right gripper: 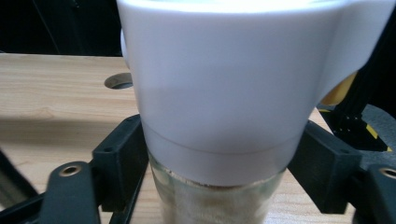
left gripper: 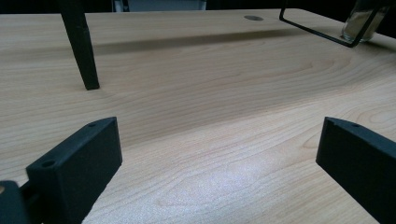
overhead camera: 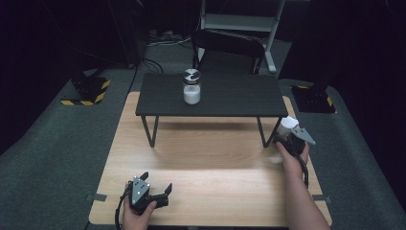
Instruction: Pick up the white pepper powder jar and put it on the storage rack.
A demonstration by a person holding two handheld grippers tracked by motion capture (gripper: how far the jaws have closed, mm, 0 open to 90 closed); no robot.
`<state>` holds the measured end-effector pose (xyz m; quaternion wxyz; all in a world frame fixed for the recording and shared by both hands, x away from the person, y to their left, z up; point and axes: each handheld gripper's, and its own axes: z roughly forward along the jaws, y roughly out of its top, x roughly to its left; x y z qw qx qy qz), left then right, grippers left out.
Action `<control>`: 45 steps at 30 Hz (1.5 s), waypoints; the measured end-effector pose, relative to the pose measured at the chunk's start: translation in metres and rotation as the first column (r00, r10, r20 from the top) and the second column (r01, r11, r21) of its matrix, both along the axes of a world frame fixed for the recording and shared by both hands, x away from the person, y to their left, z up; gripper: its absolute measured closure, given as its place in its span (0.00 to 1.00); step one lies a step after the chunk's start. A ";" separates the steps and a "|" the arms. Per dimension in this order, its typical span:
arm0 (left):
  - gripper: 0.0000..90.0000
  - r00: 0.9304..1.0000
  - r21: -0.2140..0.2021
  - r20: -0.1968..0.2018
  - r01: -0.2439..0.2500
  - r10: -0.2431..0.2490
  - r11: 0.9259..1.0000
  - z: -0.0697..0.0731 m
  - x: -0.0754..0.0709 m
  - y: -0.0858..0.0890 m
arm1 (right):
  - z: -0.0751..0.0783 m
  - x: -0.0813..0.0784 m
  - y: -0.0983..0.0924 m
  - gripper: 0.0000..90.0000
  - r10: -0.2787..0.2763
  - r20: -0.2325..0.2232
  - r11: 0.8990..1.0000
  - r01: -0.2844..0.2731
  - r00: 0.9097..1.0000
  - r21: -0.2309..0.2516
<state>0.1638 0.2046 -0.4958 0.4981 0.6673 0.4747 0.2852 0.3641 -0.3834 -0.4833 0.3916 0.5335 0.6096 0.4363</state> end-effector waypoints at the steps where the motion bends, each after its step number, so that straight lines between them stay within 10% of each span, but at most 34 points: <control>1: 0.01 1.000 0.000 0.001 0.000 0.000 1.000 0.000 0.000 0.000 | -0.001 0.000 0.000 0.34 -0.003 0.005 1.000 0.003 1.000 0.004; 18: 0.01 1.000 0.011 0.003 0.004 -0.004 1.000 0.000 -0.001 -0.001 | 0.009 -0.021 -0.009 0.34 0.000 0.002 1.000 0.000 1.000 0.010; 45: 0.01 1.000 0.040 -0.013 0.017 -0.017 0.999 0.004 0.001 -0.004 | 0.039 -0.141 0.006 0.34 0.127 0.082 0.992 -0.127 0.989 0.001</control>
